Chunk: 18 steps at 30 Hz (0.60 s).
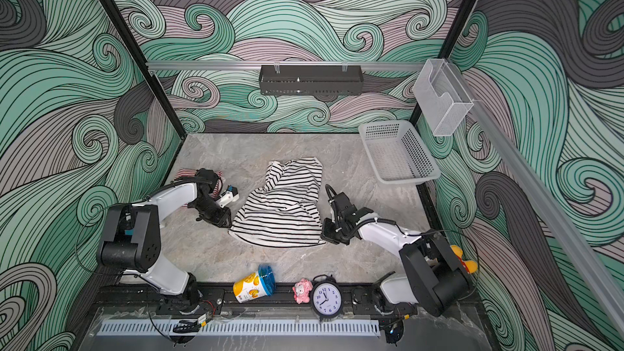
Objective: Fold and stack the tank tops
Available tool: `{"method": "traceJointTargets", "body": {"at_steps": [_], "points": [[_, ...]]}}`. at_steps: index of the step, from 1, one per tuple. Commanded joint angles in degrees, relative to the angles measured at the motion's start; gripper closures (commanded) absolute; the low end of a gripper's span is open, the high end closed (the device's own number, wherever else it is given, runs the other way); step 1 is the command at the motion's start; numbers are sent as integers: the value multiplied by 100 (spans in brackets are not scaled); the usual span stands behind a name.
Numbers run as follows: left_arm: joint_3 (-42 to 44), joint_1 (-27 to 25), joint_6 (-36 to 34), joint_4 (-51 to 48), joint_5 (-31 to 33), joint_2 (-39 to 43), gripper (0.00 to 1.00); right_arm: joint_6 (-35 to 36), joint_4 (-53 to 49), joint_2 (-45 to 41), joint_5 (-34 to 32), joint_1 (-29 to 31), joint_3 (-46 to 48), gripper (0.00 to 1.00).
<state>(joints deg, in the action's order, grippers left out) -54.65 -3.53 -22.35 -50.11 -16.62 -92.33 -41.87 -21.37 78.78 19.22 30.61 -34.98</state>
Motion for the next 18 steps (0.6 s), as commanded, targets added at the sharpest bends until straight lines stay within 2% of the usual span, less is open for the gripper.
{"method": "traceJointTargets", "body": {"at_steps": [1,13,18], "points": [[-147,-16,37,-193,-209,181,68,-85,45,67,34,-25,62,100],[-46,-60,108,-164,-329,42,69,-102,45,83,38,-20,54,100],[-63,-61,183,-84,-89,58,70,-96,45,80,46,-20,44,100]]}}
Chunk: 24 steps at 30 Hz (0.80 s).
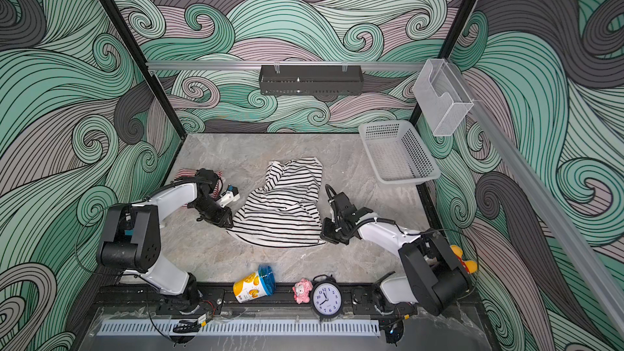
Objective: Fold and stack the tank tops
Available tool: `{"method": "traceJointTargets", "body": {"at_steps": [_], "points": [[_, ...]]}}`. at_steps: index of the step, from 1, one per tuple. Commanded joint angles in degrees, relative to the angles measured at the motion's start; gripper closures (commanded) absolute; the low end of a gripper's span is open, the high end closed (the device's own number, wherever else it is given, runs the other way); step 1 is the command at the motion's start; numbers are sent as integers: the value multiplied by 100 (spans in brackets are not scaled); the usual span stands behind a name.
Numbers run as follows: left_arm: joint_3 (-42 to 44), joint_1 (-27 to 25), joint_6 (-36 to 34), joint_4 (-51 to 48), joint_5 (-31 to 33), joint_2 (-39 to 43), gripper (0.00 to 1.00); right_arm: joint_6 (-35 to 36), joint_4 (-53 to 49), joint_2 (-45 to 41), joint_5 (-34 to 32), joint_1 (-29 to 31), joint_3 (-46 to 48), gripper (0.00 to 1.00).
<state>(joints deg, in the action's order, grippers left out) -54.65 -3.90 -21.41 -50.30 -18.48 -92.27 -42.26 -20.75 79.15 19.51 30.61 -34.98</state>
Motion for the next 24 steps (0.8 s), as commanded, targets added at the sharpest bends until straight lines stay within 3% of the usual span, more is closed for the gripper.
{"method": "traceJointTargets", "body": {"at_steps": [1,7,15,24], "points": [[-48,-14,101,-33,158,119,70,-54,-16,47,25,-30,44,100],[-61,74,181,82,424,725,70,-54,-15,47,29,-22,56,100],[-114,161,139,142,843,331,70,-72,126,33,29,-24,84,100],[-190,173,58,-11,433,-34,69,-63,107,60,22,-20,75,100]]}}
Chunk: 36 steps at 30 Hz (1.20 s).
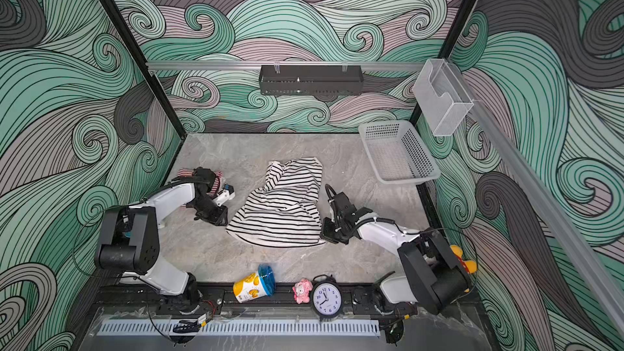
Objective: Fold and stack the tank tops
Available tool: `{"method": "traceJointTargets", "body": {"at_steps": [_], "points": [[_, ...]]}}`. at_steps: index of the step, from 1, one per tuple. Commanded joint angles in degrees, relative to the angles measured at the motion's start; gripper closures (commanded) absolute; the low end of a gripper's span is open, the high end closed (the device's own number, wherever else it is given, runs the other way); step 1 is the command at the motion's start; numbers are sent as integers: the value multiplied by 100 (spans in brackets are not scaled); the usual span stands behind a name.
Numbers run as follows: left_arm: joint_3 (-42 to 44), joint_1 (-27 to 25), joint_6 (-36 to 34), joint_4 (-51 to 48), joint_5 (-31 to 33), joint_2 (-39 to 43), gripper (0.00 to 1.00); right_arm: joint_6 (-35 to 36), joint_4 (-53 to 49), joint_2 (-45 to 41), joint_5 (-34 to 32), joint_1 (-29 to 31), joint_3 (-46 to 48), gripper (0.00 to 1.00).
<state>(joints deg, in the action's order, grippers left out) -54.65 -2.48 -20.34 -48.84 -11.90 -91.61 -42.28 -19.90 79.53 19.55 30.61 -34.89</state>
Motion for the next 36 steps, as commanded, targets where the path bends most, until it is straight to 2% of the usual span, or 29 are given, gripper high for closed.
{"method": "traceJointTargets", "body": {"at_steps": [1,12,16,20,26,36], "points": [[-191,35,-56,-186,-304,-139,69,-61,22,19,27,-20,56,100],[-229,28,-62,-237,-348,-353,68,-43,-38,-7,6,-21,23,100],[-274,63,-49,-267,-414,-202,68,-43,-40,-25,13,-22,18,100],[-322,89,-49,-233,-245,-50,68,-26,-23,27,22,-20,17,100],[-325,133,-59,-192,12,-276,68,-34,21,39,34,-20,24,100],[-295,151,-40,-231,-215,-416,68,-61,74,54,36,-20,67,100]]}}
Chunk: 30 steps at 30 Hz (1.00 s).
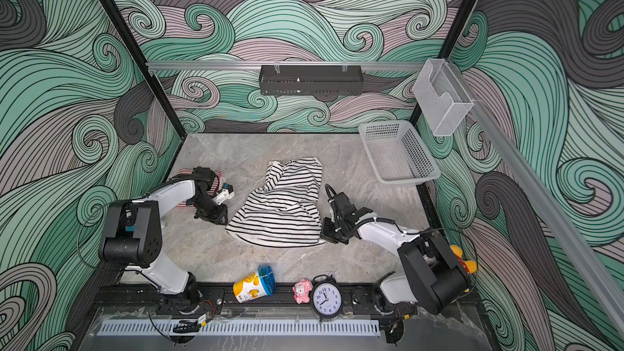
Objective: Fold and stack the tank tops
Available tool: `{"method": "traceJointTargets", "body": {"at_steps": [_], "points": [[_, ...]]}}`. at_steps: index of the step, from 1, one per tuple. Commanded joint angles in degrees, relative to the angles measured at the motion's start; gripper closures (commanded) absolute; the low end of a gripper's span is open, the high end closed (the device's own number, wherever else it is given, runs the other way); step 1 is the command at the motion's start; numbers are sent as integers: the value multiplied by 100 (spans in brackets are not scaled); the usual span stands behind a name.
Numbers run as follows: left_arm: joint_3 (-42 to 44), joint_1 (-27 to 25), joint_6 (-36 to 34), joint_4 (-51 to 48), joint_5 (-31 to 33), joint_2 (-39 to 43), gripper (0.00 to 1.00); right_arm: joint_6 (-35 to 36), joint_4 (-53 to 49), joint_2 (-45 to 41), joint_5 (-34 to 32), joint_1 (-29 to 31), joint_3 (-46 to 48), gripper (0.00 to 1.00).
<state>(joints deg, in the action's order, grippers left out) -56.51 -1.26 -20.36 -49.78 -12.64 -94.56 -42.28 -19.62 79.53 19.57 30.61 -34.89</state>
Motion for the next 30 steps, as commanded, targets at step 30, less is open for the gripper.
{"method": "traceJointTargets", "body": {"at_steps": [30], "points": [[-86,-50,-93,-352,-730,-231,67,-87,85,54,42,-25,102,100]]}}
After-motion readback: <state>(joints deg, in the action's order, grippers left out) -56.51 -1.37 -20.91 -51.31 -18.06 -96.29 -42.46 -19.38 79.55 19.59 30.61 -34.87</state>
